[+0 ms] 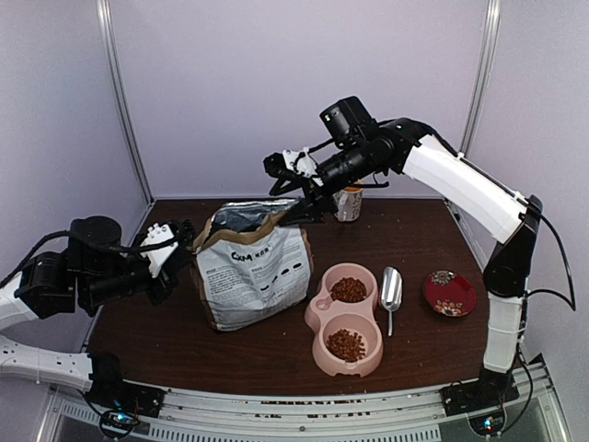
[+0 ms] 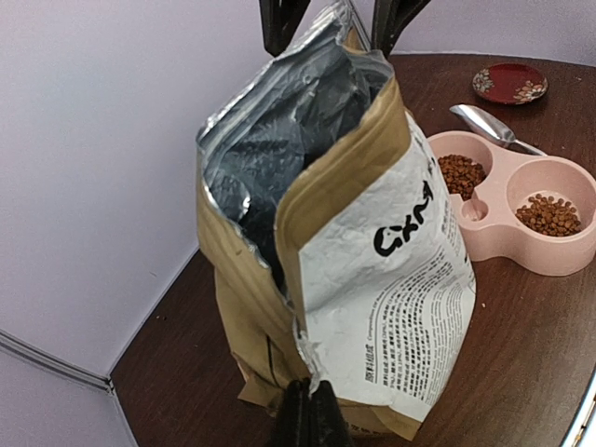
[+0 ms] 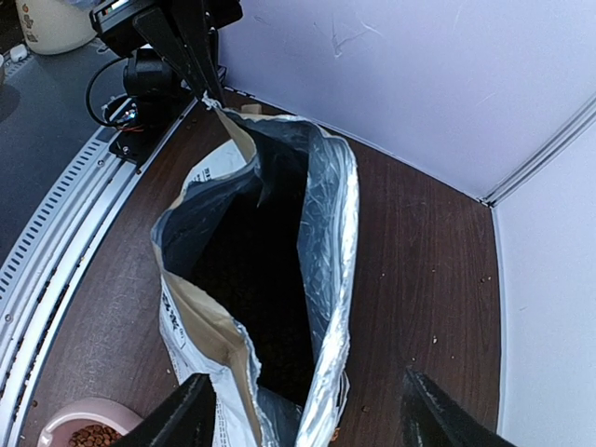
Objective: Serve the pet food
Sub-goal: Press the seal on the pet food bag.
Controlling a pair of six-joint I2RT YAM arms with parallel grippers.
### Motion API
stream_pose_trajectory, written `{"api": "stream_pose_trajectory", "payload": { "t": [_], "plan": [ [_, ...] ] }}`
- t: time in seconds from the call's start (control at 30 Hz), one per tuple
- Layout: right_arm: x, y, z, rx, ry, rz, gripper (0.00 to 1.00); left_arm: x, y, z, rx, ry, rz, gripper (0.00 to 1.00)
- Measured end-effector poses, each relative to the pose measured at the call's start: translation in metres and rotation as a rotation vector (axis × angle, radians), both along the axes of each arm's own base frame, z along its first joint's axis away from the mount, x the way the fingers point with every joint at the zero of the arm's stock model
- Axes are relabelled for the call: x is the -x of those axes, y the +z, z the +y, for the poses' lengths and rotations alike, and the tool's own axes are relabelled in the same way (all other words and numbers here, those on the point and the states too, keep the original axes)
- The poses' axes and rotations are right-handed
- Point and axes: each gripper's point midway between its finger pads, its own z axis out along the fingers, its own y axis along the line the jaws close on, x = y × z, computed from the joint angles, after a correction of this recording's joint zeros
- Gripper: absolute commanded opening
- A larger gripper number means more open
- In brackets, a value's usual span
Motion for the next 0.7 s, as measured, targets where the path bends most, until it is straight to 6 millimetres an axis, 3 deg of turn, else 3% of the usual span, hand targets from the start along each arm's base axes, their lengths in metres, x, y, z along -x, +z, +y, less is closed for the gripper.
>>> {"api": "stream_pose_trajectory", "payload": {
  "t": [0.43,0.7],
  "plan": [
    [-0.002,-0.007,-0.004,0.039,-0.029,0.011,0.44,0.001,0.001,0.001,0.004,-0.003,-0.001,0.0],
    [-0.002,-0.011,-0.007,0.059,-0.038,0.017,0.17,0.001,0.002,0.002,0.01,-0.001,-0.004,0.0]
  ]
}}
